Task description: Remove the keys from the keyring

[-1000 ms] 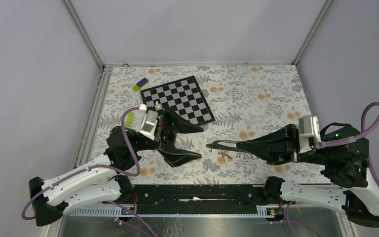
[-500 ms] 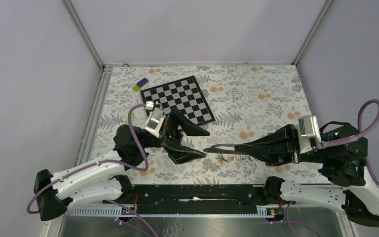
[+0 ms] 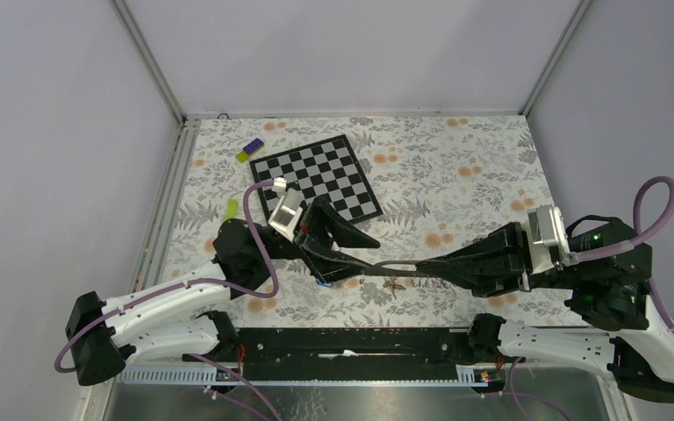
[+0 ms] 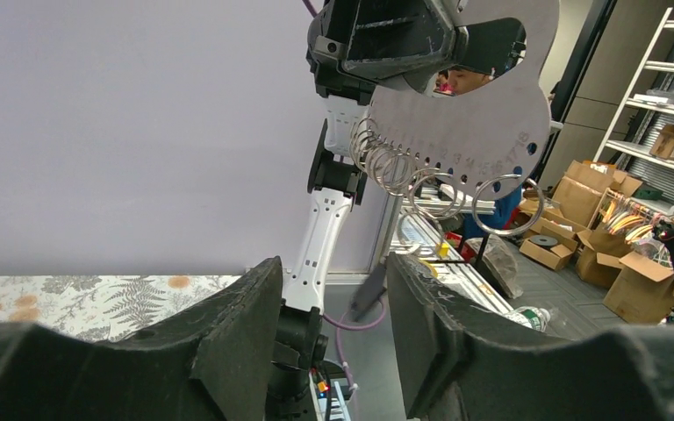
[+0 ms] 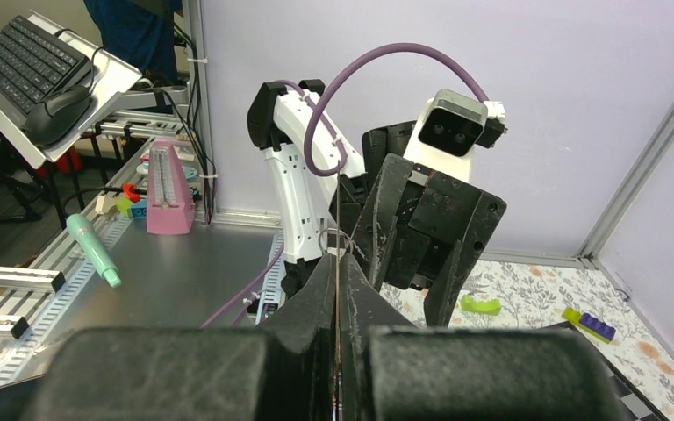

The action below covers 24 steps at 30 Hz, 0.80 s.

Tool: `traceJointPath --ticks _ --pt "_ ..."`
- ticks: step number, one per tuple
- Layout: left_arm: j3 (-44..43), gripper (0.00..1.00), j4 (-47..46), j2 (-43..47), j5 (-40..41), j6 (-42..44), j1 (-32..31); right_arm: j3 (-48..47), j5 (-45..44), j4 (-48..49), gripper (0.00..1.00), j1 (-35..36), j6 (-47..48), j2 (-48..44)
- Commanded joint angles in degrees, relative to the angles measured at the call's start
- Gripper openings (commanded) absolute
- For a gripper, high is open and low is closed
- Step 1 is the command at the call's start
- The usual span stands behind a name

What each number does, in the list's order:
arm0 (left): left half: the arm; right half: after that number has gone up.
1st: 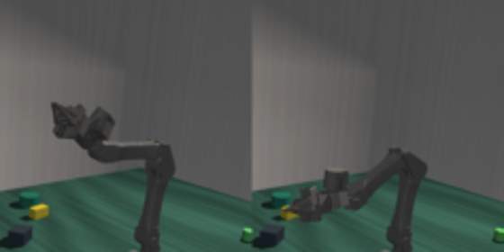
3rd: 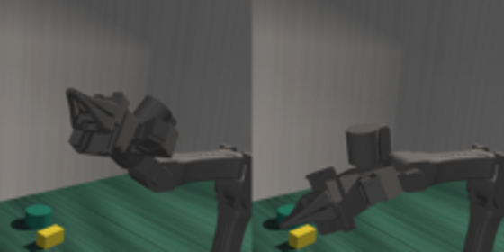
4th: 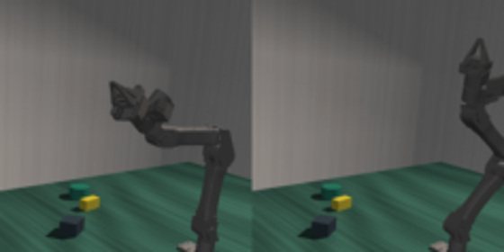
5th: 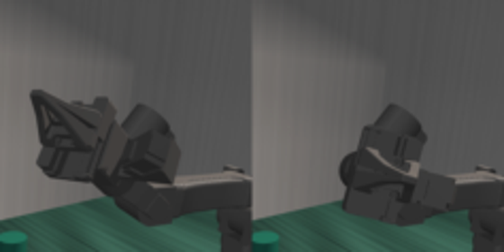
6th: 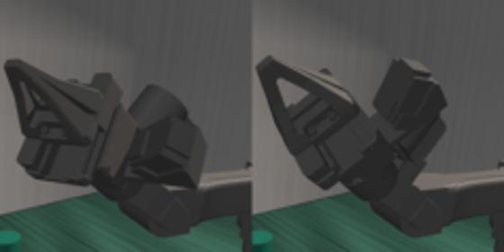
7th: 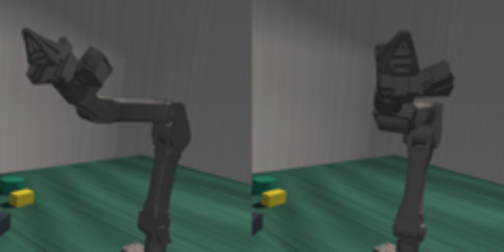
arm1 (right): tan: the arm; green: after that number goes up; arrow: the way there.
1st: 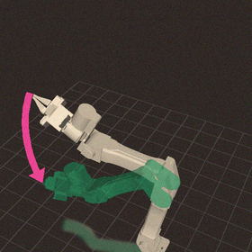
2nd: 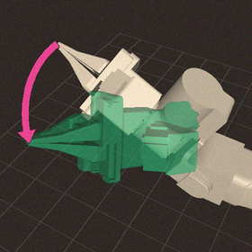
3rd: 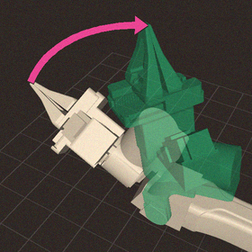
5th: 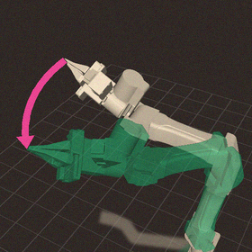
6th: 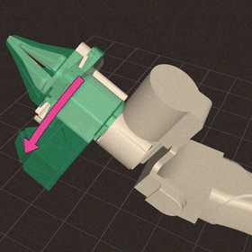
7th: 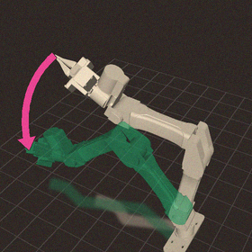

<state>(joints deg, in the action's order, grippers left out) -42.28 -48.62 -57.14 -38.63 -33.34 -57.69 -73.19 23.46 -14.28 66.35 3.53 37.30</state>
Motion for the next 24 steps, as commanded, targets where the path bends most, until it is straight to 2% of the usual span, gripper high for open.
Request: traceJointPath --ticks 1,8,24 --pt "-2.26 0.50 -4.10 -0.32 0.13 0.40 0.12 0.07 1.75 3.92 0.00 -0.16 -0.74 0.58" --pt "-2.26 0.55 -4.18 -0.33 2.31 1.61 0.10 0.02 2.62 3.35 0.00 -0.15 -0.63 0.73" --pt "-3.40 0.53 -7.89 -1.54 -1.22 -2.05 -0.14 0.76 0.95 3.36 0.00 -0.16 -0.04 0.58"
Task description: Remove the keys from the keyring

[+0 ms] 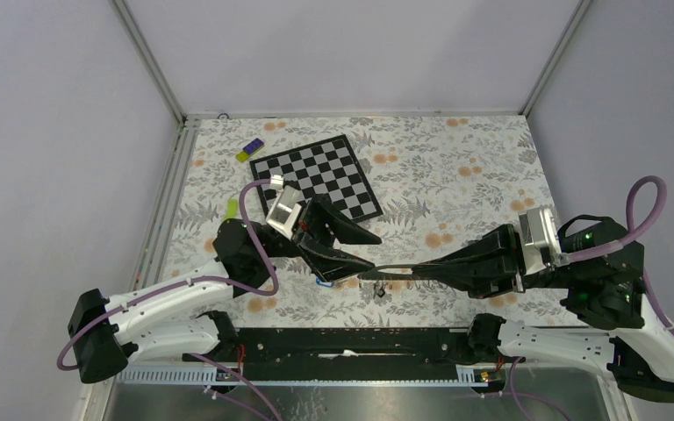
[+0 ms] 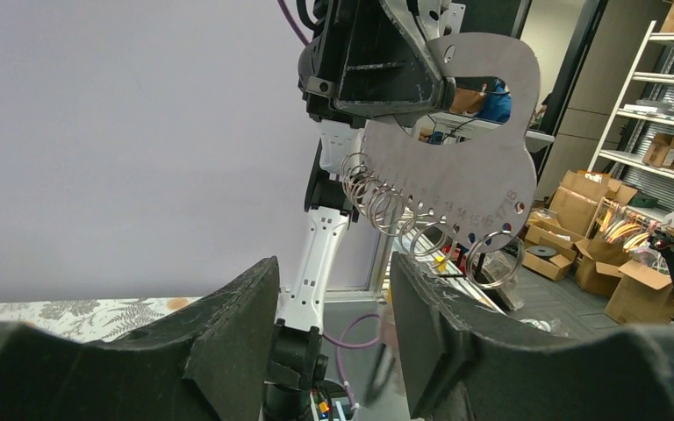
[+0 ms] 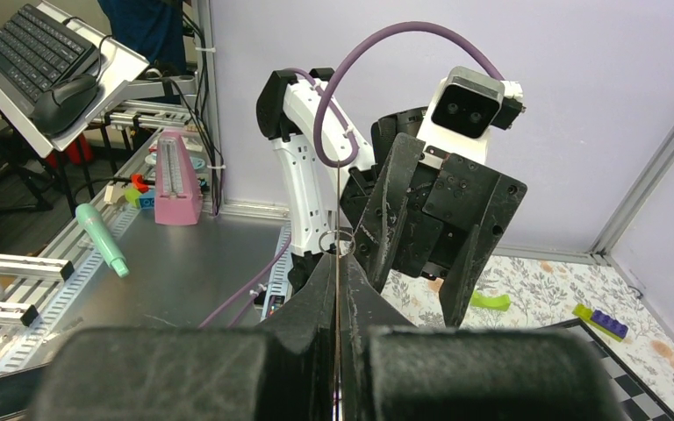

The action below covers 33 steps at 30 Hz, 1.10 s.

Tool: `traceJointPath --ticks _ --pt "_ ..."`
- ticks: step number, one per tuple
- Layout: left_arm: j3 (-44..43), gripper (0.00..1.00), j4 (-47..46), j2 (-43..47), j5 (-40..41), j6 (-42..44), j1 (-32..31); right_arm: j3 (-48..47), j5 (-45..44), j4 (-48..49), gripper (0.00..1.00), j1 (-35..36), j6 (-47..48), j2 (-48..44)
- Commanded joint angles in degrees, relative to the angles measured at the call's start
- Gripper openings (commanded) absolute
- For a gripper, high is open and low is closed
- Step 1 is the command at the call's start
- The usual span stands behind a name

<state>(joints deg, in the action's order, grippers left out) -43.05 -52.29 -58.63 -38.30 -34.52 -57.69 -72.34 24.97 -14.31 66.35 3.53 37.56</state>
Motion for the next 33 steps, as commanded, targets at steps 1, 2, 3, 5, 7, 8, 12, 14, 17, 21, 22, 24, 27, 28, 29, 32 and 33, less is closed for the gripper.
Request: traceJointPath --ticks 1,2,3,5,7,8,12,14,17,21,22,24,27,28,29,32,33 --pt "-2.66 0.53 -4.21 -0.09 -1.68 -1.05 -0.23 -0.02 -0.76 3.36 0.00 -0.14 0.05 0.39" --pt "-2.67 0.53 -4.22 -0.16 -1.81 -1.05 -0.38 0.04 -0.98 3.32 0.00 -0.13 0.14 0.40" --pt "-2.67 0.53 -4.21 -0.23 -1.85 -1.08 -0.47 0.05 -1.13 3.32 0.00 -0.17 0.18 0.47" --pt "-2.66 0.53 -4.18 -0.41 -1.86 -1.01 -0.79 0.03 -1.20 3.39 0.00 -0.15 0.24 0.58" --pt "-2.59 0.53 -4.20 -0.75 -1.91 -0.99 -1.06 -0.05 -1.00 3.39 0.00 -0.16 0.24 0.82" --pt "-2.59 0.53 -4.26 -0.89 -1.87 -1.03 -1.21 -0.08 -1.05 3.37 0.00 -0.15 0.29 0.89" --pt "-2.89 0.53 -4.59 -1.52 -2.48 -1.16 -1.96 -0.08 -1.22 3.33 0.00 -0.16 0.46 1.02" --pt "-3.22 0.53 -4.61 -1.78 -2.92 -1.30 -2.22 0.06 -1.33 3.33 0.00 -0.17 0.55 1.03" --pt "-3.18 0.53 -4.61 -1.84 -3.00 -1.20 -2.42 0.01 -1.37 3.34 0.00 -0.18 0.60 1.11" --pt "-3.34 0.53 -4.90 -1.90 -3.49 -1.41 -2.51 0.24 -1.51 3.37 0.00 -0.12 0.64 1.02" --pt "-3.40 0.53 -4.98 -1.85 -3.69 -1.54 -2.51 0.26 -1.63 3.34 0.00 -0.12 0.67 1.07" --pt "-3.52 0.53 -5.11 -2.00 -4.16 -1.80 -2.54 0.29 -1.65 3.37 0.00 -0.14 0.69 1.03" --pt "-3.70 0.53 -5.46 -2.25 -4.90 -2.23 -2.67 0.27 -1.77 3.38 0.00 -0.16 0.83 1.02" --pt "-3.73 0.53 -5.54 -2.42 -5.12 -2.42 -2.73 0.27 -1.83 3.37 0.00 -0.19 0.86 1.02" --pt "-3.78 0.53 -5.58 -2.57 -5.35 -2.59 -2.79 0.27 -1.92 3.36 0.00 -0.17 0.86 0.97" --pt "-3.80 0.52 -5.61 -2.83 -5.64 -2.89 -3.02 0.27 -2.08 3.35 0.00 -0.17 0.84 0.94" --pt "-3.80 0.52 -5.63 -2.81 -5.72 -2.84 -3.06 0.33 -2.16 3.30 0.00 -0.10 0.86 0.93"
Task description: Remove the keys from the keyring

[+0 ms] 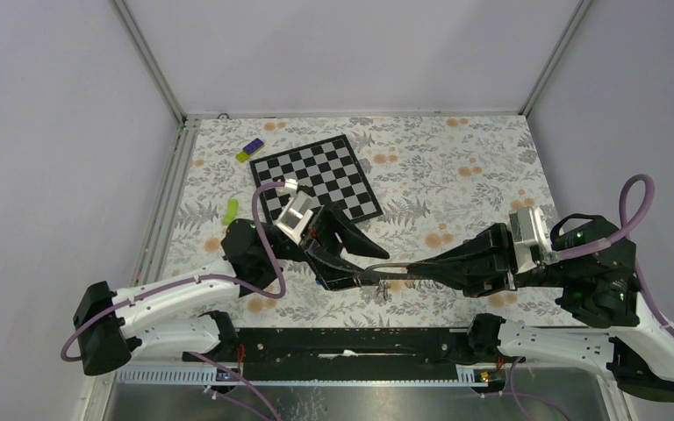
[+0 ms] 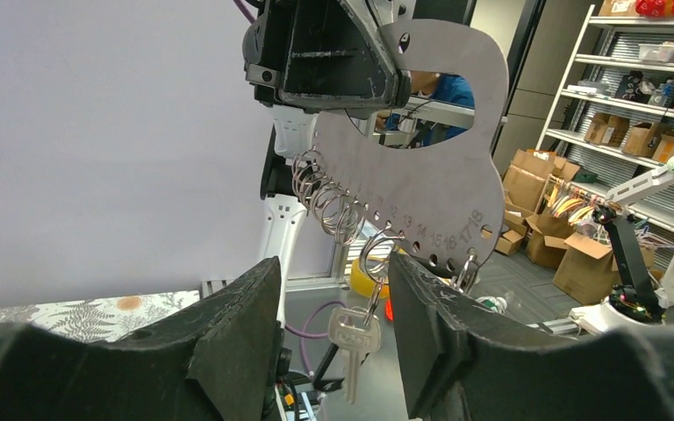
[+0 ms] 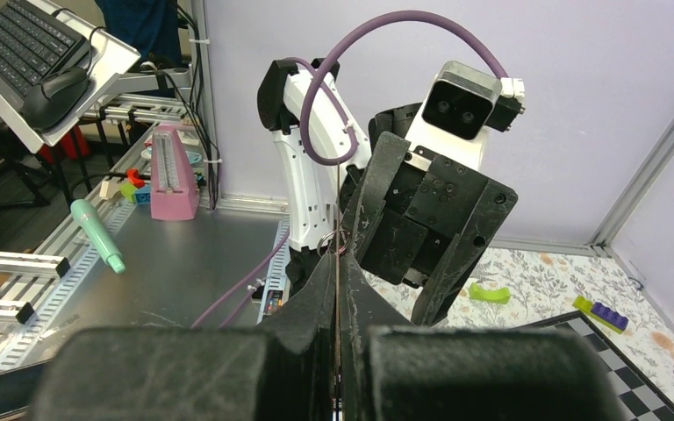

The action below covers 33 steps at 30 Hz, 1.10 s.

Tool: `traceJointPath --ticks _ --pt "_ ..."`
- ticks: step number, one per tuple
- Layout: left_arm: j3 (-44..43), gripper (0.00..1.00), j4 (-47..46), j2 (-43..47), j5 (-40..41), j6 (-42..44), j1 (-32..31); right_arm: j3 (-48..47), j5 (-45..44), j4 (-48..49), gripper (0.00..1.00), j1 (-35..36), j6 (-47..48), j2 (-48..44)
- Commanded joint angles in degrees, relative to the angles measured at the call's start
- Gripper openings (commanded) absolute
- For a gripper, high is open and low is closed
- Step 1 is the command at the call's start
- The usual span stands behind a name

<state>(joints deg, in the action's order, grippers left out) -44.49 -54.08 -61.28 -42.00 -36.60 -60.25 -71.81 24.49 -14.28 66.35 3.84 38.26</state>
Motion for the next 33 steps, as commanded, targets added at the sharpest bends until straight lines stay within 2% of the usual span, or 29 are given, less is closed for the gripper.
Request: traceJointPath --ticks 1,20,33 --pt "-2.38 0.52 -3.74 -0.18 -2.10 -0.76 -0.53 -0.18 -1.81 3.23 0.00 -0.16 0.60 0.28" --pt "-2.54 0.45 -1.50 1.05 -2.00 0.34 -0.66 -0.35 -4.96 -0.15 0.00 -0.15 2.40 0.24" --pt "-2.62 0.43 1.04 1.86 -0.79 1.90 -0.66 -0.47 -7.82 -2.60 0.00 -0.16 3.81 0.07"
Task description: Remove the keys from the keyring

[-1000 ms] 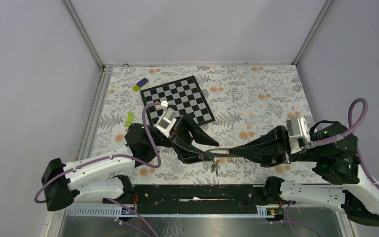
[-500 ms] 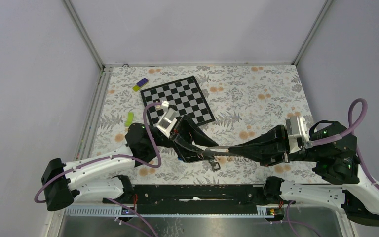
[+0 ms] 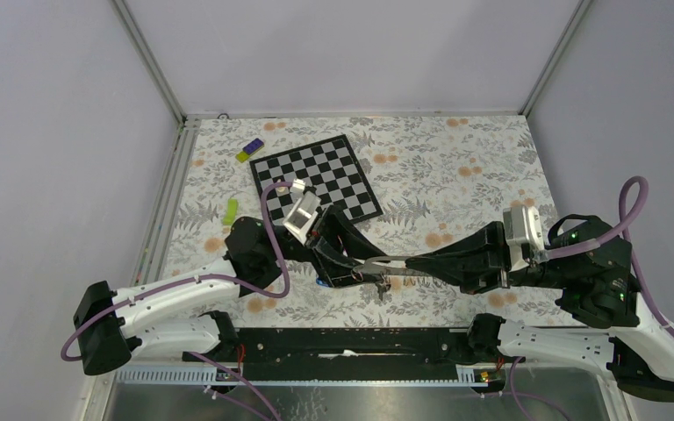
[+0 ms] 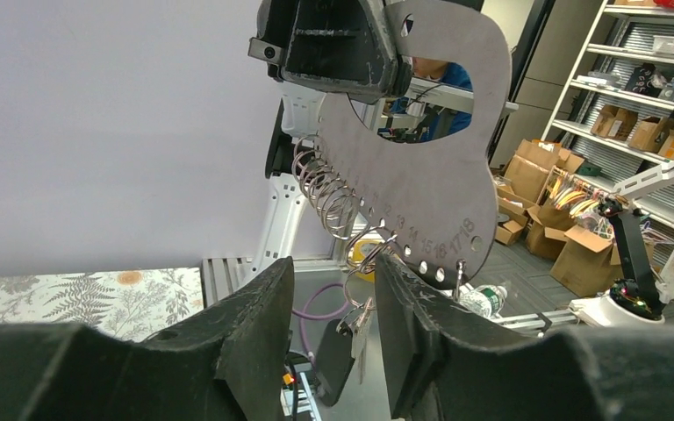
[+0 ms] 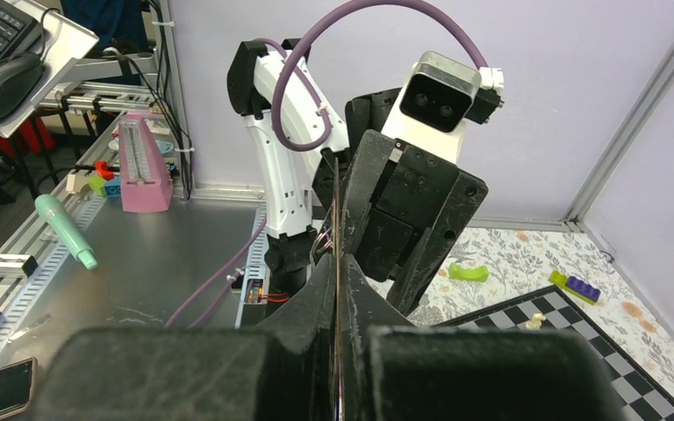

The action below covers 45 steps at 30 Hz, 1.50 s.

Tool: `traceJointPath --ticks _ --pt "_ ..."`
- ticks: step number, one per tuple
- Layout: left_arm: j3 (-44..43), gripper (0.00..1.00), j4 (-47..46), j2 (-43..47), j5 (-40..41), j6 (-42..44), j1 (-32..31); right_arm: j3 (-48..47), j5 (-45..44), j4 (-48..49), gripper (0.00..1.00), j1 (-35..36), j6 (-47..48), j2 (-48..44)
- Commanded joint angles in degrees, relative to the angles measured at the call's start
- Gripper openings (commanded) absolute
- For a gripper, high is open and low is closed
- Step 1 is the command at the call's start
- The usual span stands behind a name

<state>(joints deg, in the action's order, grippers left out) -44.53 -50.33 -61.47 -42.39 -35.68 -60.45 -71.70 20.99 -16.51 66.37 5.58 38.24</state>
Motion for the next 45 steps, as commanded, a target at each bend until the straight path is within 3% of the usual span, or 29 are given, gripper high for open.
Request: traceJointPath --ticks 1,16,23,28,34,45 --pt "-2.60 0.42 -2.45 2.14 -0.21 1.16 -0.46 -0.57 -4.38 -0.61 0.00 -0.15 2.14 0.09" --pt "-2.83 0.24 1.12 3.93 1.32 3.66 -0.48 -0.95 -5.61 -2.68 0.00 -0.14 2.68 -0.23" --pt "-2.69 0.00 2.29 4.77 1.72 4.68 -0.46 -0.98 -6.39 -3.42 0.00 -0.19 3.03 -0.20" --pt "-2.51 0.01 2.05 5.07 2.17 5.01 -0.46 -0.81 -6.93 -3.76 0.00 -0.18 3.27 -0.13" --pt "-2.40 0.27 1.50 4.91 2.27 4.83 -0.46 -0.54 -7.78 -3.69 0.00 -0.19 3.38 0.07" --pt "-2.14 0.29 1.19 5.01 2.22 4.57 -0.46 -0.06 -8.65 -4.04 0.00 -0.19 3.67 -0.18"
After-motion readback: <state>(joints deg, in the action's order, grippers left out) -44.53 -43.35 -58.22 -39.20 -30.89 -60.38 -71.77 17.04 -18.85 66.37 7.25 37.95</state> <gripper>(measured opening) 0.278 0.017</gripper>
